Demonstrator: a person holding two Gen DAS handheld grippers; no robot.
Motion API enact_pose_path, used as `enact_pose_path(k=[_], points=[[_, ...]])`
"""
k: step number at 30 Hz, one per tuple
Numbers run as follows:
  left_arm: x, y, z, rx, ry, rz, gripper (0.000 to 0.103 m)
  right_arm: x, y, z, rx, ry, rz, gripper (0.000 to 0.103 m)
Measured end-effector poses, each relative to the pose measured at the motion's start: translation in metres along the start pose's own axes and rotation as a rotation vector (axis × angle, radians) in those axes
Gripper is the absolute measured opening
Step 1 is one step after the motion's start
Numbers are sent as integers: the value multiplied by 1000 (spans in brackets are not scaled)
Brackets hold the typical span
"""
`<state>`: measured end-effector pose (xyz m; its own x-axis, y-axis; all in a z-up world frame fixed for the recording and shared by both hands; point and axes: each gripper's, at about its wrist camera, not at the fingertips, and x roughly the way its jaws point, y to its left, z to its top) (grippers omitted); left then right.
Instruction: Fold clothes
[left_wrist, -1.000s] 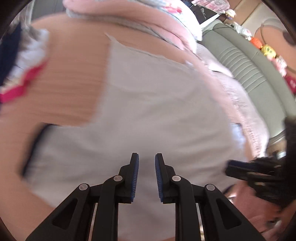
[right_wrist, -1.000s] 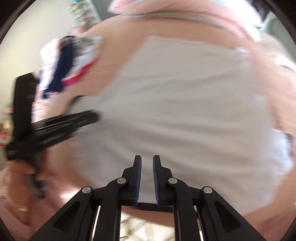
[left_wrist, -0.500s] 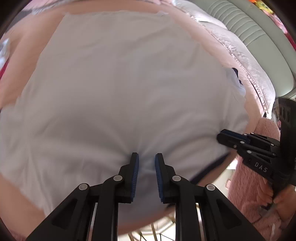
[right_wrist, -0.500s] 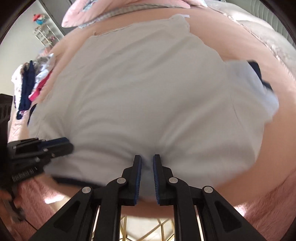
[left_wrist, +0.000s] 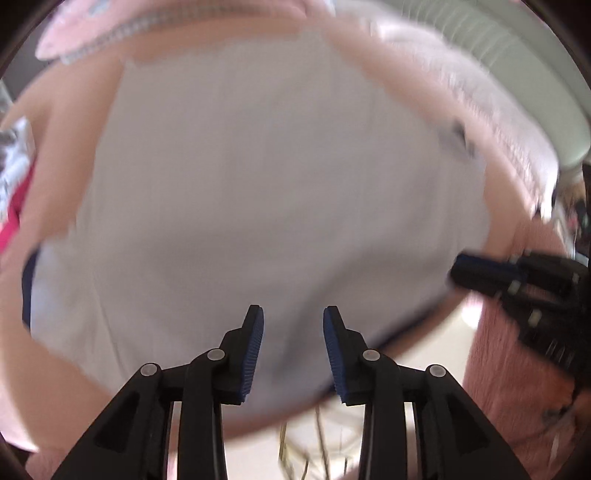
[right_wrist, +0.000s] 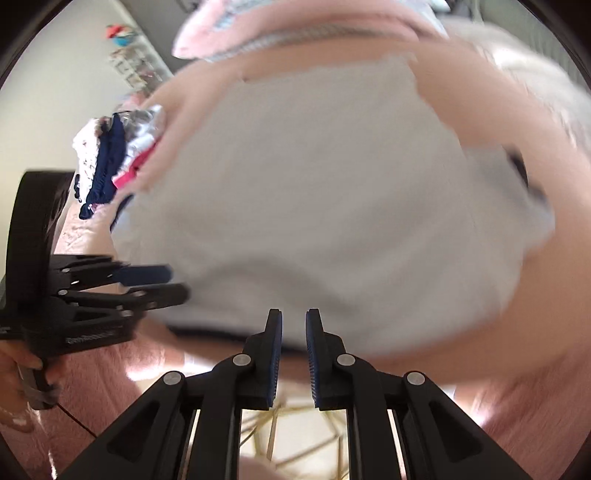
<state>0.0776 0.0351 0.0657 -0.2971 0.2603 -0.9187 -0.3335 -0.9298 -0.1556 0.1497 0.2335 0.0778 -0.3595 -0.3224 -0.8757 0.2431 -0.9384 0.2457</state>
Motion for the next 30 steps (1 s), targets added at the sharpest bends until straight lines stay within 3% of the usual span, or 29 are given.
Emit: enact_pose_path(k=[1,4,7,13,16,18,21,25,28,30], points=[[5,1,4,-25,-37,17,32,6,3,4,1,-8,-14,13],[33,4,-1,-52,29,108,32,25,13,14,4,-32,-56,13],[32,-2,-16,-40,-7,143,33,58,16,8,-15,27,-115,13],[21,7,-33,-89,18,61,43,44,4,-28,14,77,-62,15],[18,9,-33,-89,5,45,46,14,-25,-35,185,49,52,15],[15,8,-30,-104,15,46,46,-10,-57,-30,303,-47,8,15],[4,6,-21,-154,62,47,47,-15,-92,-15,307,-111,-123,16],[-10,-6,-8,-118,3,-33,47,12,-110,3,237,-21,-138,16],[5,-9,-2,-106,75,26,47,18,-126,0,306,29,-93,16],[5,-10,-3,-109,101,22,47,13,-132,-11,368,64,-69,13]])
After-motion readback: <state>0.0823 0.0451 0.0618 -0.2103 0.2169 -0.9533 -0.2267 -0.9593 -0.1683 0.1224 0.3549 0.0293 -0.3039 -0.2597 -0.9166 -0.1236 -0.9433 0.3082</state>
